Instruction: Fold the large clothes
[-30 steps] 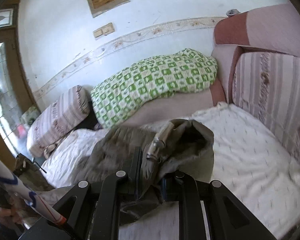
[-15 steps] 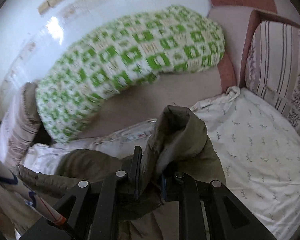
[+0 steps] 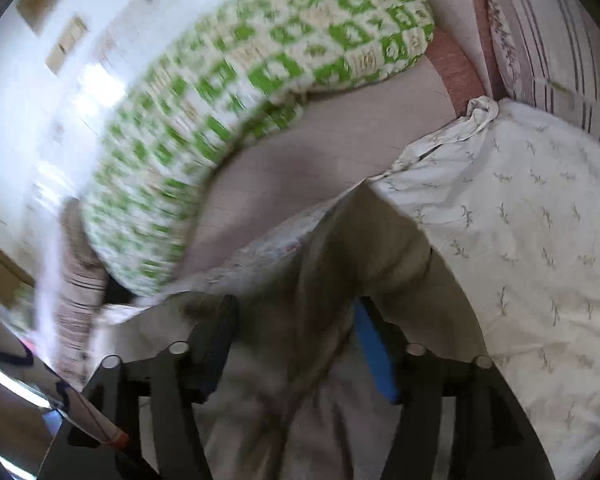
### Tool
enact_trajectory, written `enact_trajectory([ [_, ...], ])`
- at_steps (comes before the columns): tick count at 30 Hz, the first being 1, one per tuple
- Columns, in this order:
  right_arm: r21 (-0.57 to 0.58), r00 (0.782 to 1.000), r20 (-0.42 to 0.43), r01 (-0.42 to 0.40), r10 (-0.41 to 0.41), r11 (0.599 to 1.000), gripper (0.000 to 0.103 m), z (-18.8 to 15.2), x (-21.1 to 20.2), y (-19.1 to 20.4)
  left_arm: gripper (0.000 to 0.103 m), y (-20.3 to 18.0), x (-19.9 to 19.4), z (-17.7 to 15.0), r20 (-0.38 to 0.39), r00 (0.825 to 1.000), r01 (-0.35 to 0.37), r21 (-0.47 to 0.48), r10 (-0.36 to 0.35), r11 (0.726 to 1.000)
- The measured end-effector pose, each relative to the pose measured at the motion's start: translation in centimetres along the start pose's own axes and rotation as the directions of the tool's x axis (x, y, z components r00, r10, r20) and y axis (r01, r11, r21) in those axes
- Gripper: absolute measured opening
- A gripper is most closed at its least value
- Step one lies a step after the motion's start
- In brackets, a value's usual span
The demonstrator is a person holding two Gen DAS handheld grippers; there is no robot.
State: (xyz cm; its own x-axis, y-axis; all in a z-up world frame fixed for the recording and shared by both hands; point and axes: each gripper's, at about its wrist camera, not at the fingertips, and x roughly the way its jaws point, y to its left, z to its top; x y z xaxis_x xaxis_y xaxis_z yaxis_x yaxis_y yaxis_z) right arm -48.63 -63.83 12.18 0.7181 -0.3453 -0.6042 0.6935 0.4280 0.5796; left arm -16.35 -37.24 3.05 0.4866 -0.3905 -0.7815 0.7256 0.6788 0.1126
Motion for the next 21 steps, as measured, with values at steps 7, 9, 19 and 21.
enact_trajectory([
  [7, -0.081, 0.999, 0.022, -0.024, 0.026, 0.996, 0.066, -6.5, -7.8, 1.8, 0.075, 0.7, -3.6, -0.6, 0.011, 0.999, -0.037, -0.060, 0.038, 0.997],
  [9, -0.121, 0.999, 0.045, -0.016, 0.021, 0.992, 0.066, -9.4, -9.4, 2.3, 0.075, 1.2, -7.1, -2.6, 0.078, 0.996, -0.026, -0.074, 0.032, 0.997],
  [19, -0.346, 0.997, 0.074, 0.051, -0.027, 0.937, 0.063, -16.5, -10.3, 9.3, 0.075, 2.4, -14.6, -11.4, 0.158, 0.983, -0.062, -0.200, 0.094, 0.978],
  [21, -0.401, 0.995, 0.099, 0.068, -0.031, 0.914, 0.063, -17.3, -9.4, 10.6, 0.075, 2.0, -13.9, -11.3, 0.156, 0.983, -0.065, -0.176, 0.093, 0.982],
])
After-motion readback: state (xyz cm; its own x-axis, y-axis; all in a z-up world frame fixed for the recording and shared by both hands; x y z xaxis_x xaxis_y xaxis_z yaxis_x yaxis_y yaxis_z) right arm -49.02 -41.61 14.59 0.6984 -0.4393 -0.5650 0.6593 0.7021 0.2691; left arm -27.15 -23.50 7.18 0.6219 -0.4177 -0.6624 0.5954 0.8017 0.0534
